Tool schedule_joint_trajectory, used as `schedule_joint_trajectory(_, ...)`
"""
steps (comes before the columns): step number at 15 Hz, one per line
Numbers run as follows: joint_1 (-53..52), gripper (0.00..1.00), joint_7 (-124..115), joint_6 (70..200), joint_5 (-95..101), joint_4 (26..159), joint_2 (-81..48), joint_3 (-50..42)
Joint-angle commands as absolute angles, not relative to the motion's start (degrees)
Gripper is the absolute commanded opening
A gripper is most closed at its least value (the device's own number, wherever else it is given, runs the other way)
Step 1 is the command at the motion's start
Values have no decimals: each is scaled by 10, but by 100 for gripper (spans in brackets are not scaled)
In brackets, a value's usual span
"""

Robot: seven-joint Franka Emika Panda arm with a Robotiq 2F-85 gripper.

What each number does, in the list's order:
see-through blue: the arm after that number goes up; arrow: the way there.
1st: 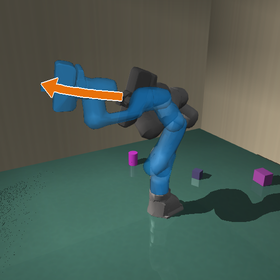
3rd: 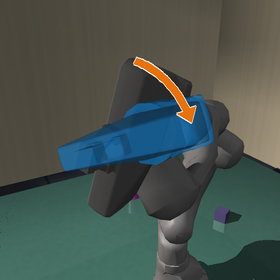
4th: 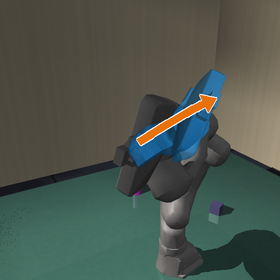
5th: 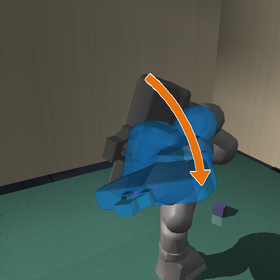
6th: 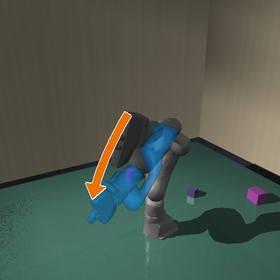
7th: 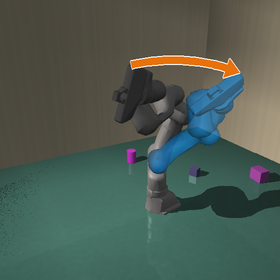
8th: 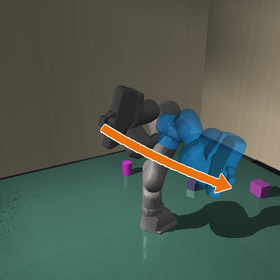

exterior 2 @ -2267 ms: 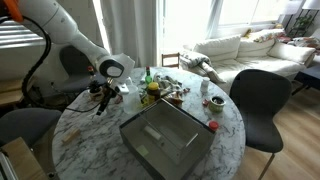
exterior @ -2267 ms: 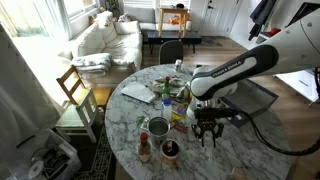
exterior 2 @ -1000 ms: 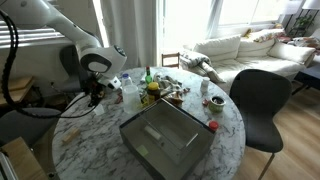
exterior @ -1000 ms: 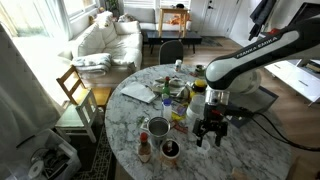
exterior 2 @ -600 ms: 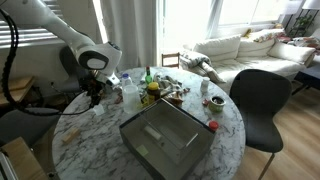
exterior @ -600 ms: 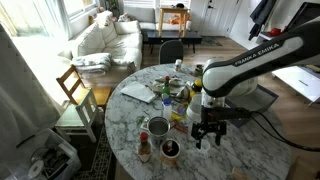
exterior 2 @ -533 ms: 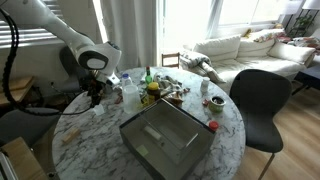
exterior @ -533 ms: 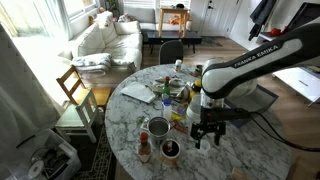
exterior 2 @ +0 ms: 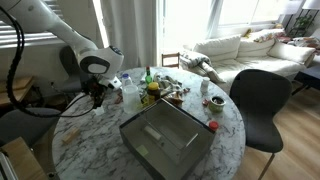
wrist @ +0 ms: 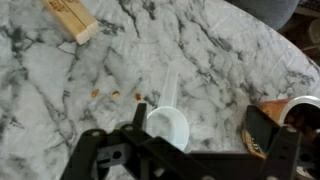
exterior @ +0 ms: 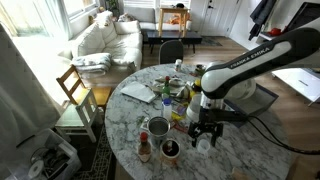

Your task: Flip the measuring cup upside down and place a wooden block on top of it

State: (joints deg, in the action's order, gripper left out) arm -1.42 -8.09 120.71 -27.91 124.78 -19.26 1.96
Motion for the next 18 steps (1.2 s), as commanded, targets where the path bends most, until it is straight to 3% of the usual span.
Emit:
schedule_joint_trajectory(1,10,100,-40,1218,-350,1259,-199,31)
schedule_joint_trajectory(12,7,100,-4,1299,-366,1265,-224,28)
schedule_joint_trajectory(18,-1,100,-61,1278,-332,1291,-198,18)
